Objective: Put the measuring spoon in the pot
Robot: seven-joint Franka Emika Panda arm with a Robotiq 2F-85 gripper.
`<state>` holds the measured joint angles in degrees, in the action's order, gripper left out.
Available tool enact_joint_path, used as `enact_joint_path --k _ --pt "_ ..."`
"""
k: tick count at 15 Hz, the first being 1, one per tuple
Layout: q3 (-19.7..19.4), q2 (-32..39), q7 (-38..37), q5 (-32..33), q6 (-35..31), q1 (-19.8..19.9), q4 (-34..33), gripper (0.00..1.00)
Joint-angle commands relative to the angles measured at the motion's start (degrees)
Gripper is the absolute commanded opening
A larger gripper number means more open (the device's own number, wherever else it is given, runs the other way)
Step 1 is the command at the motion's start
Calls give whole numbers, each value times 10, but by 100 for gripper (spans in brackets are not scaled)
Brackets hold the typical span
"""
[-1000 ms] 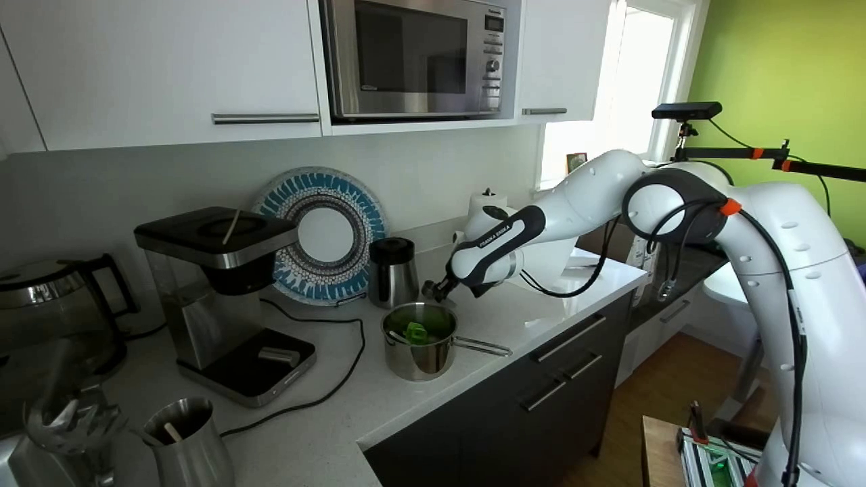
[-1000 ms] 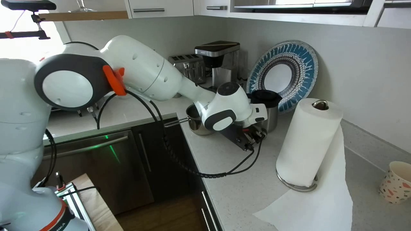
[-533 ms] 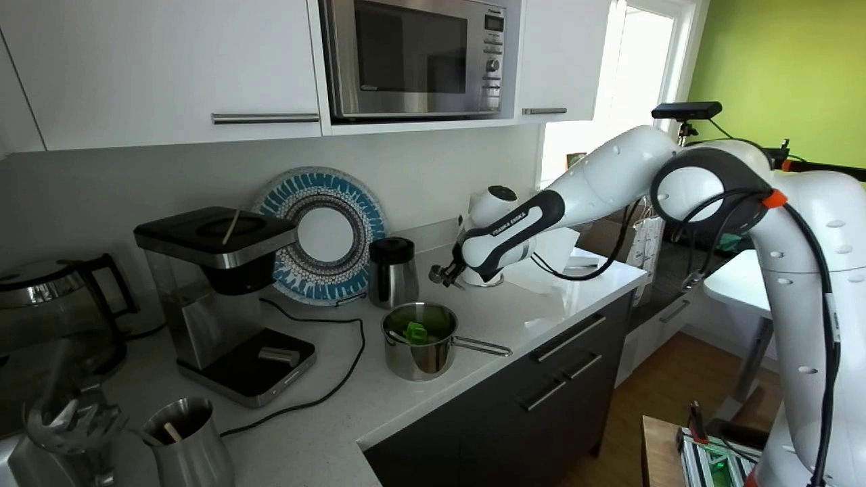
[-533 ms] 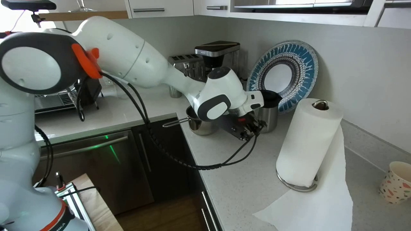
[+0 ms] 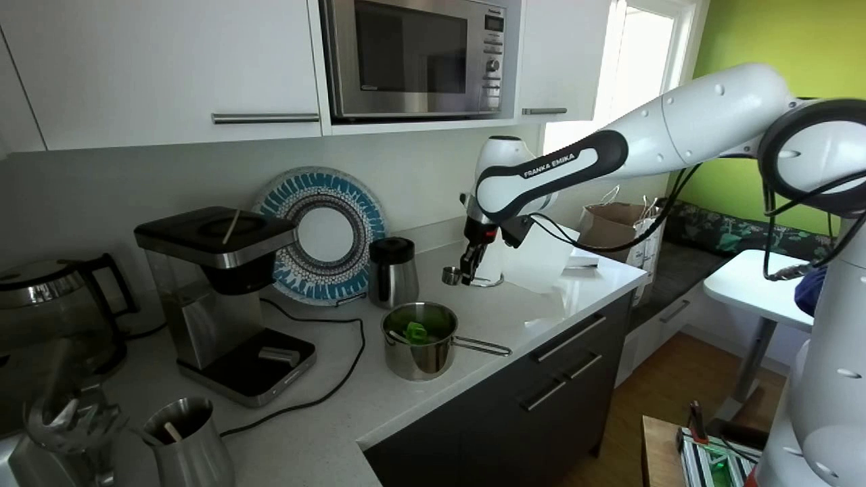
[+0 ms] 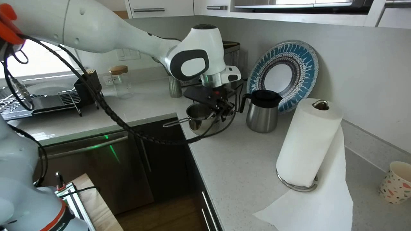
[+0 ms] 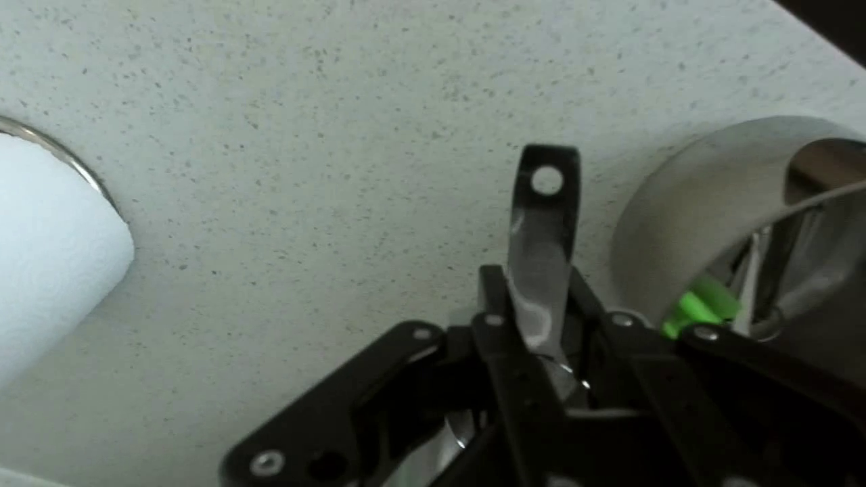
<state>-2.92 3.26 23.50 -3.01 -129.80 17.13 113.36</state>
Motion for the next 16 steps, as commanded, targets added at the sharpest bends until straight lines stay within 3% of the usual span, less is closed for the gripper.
enact_joint_path --k 1,7,16 --pt "-12 -53 43 -10 15 -44 34 5" --pt "-10 -15 119 -107 -7 -86 9 5" --pt "2 58 132 -158 -1 -89 -23 5"
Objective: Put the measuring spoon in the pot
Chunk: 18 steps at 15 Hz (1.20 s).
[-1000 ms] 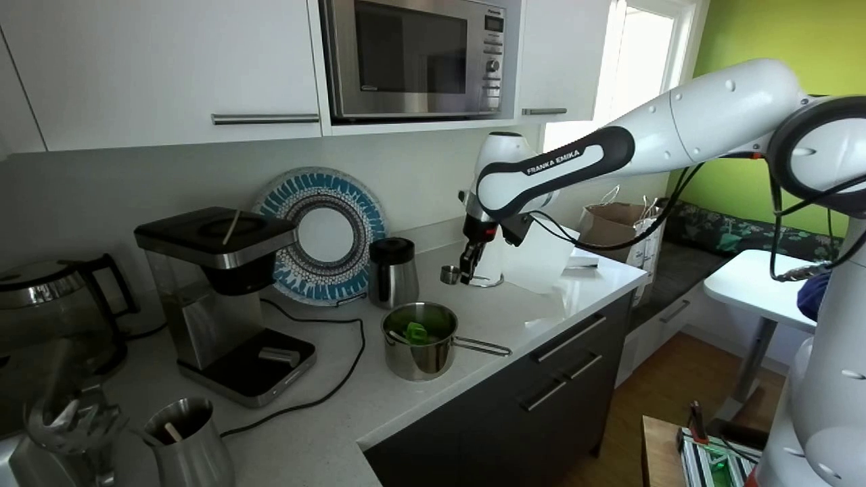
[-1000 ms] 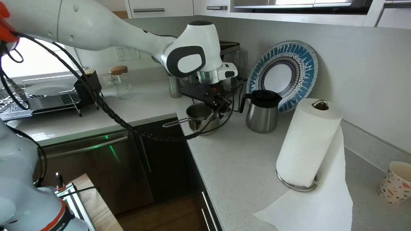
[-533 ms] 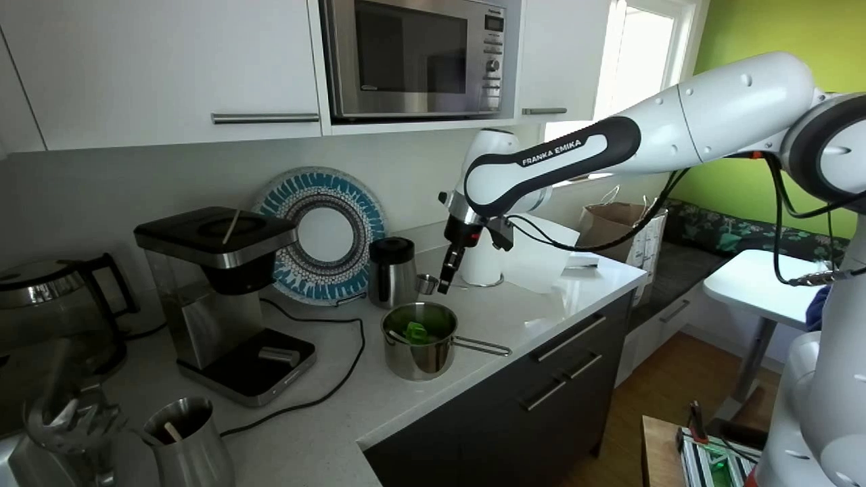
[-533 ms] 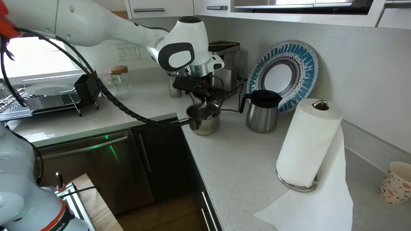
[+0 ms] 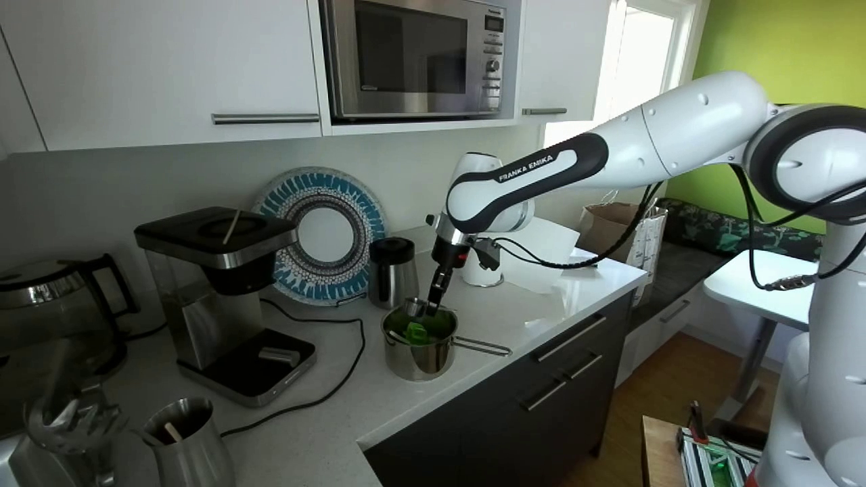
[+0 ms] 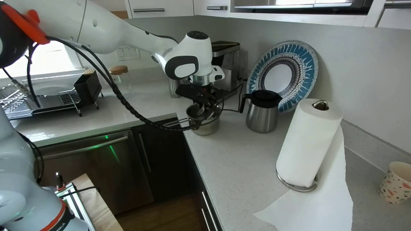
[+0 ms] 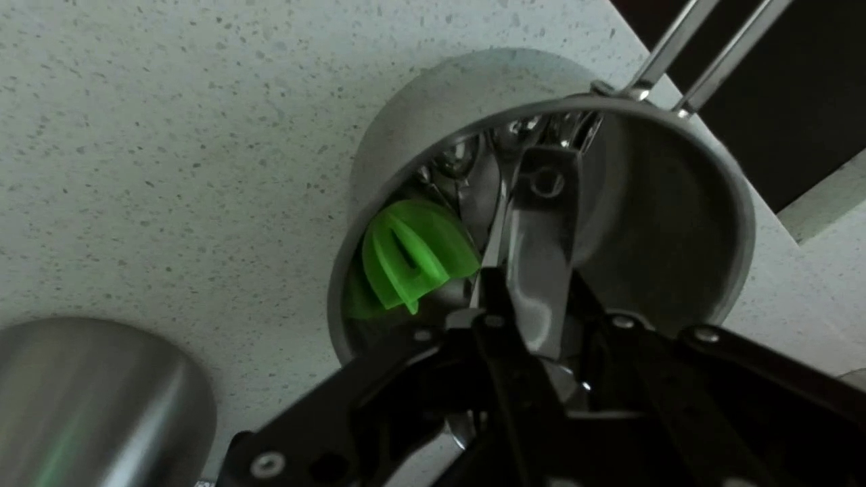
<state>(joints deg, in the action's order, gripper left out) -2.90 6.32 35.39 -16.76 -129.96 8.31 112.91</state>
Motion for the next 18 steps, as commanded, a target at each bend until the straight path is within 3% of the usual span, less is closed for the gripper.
enact_joint_path --k 1,10,11,12,14,18 --pt "4 33 10 -20 2 -1 -20 5" --pt "20 62 -17 14 0 -7 -20 5" --pt "19 64 -27 25 3 -8 -21 21" --pt "16 66 -42 42 3 -11 -20 47" --pt "16 60 -64 63 1 -12 -16 55" --pt "22 -13 -49 54 -37 -7 27 85"
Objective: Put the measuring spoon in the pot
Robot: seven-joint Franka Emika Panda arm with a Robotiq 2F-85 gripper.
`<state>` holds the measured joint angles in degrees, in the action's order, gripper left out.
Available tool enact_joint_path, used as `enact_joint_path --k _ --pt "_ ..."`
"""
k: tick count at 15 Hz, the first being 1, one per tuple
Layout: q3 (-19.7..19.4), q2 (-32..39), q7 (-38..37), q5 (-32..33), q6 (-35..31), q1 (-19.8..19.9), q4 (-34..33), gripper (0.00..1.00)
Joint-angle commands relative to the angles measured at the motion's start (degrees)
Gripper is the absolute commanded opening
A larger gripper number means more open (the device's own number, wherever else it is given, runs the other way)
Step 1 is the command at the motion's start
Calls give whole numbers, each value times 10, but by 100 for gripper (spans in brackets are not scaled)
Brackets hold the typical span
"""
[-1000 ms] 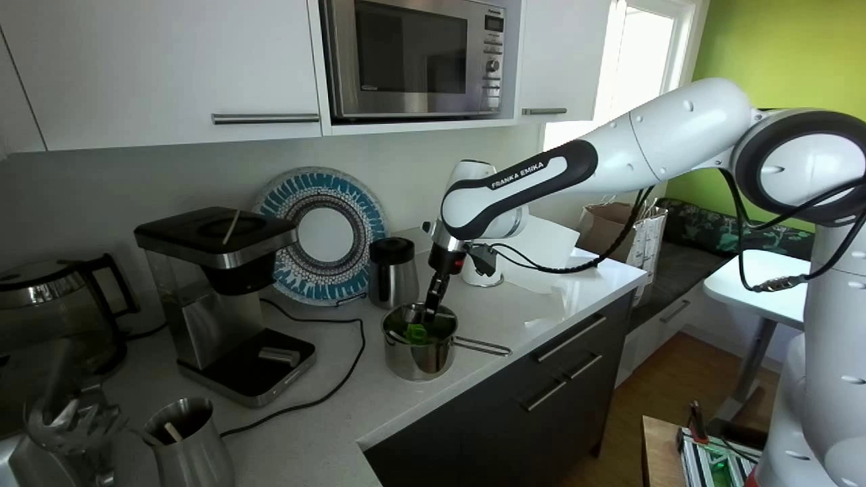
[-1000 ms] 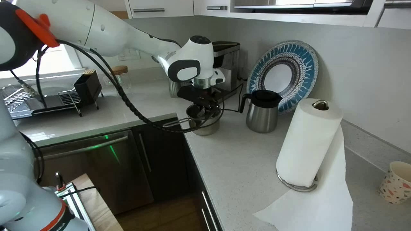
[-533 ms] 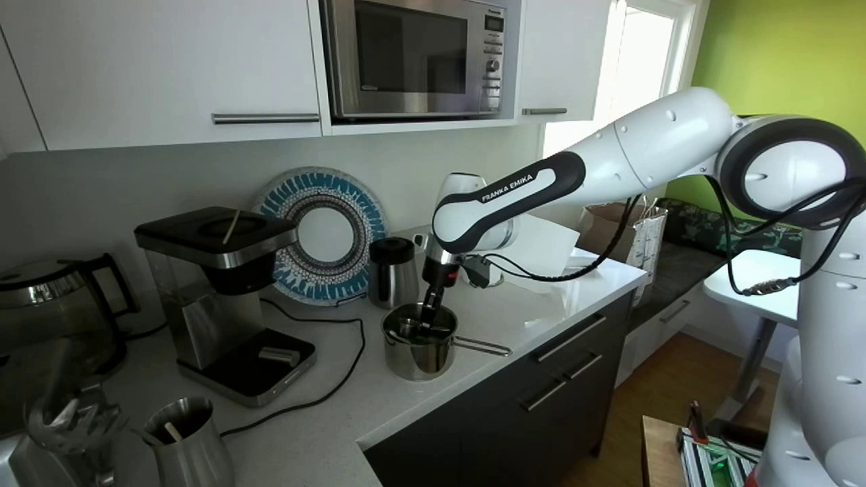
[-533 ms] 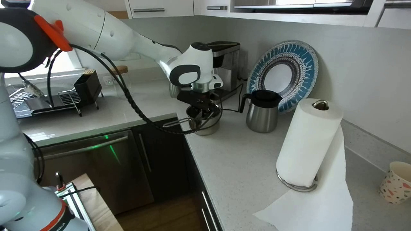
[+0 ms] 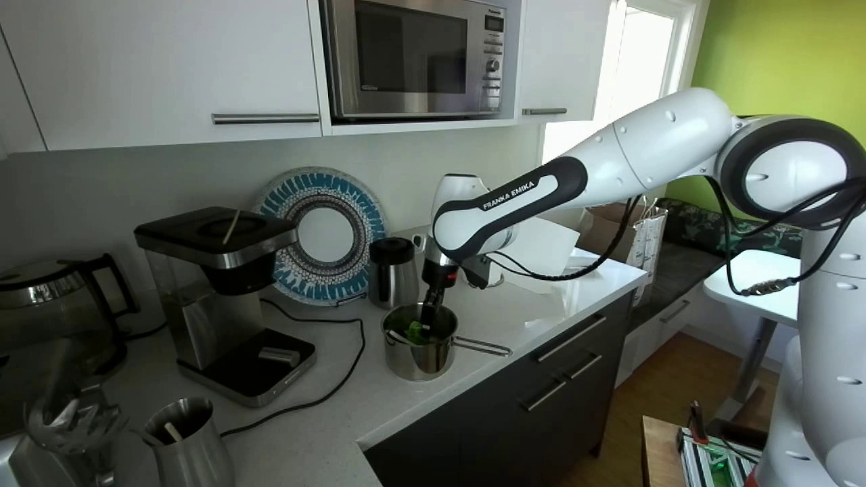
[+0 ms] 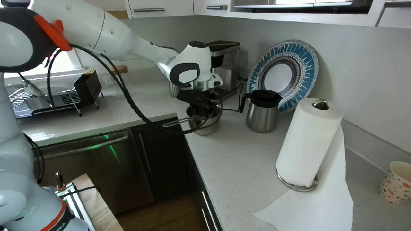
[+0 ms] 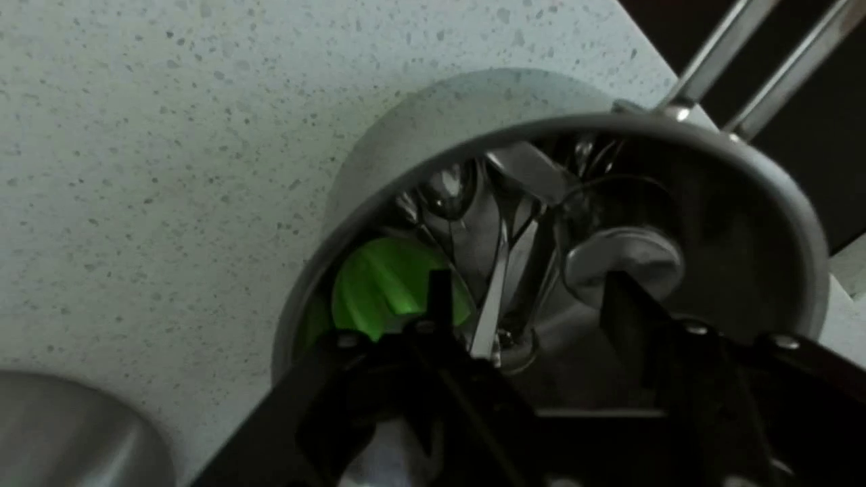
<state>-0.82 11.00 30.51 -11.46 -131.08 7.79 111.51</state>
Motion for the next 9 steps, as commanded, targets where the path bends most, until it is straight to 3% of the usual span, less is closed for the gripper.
enact_joint_path --k 1,2,5,8,9 --pt "0 -75 5 -7 -31 -1 43 92" --pt "-2 -88 12 -17 -25 1 41 99" --pt "-17 -126 12 -21 -19 -1 49 100" --pt "-40 -129 -72 126 -66 3 68 100" --pt "-38 -122 -39 71 -38 -6 37 100"
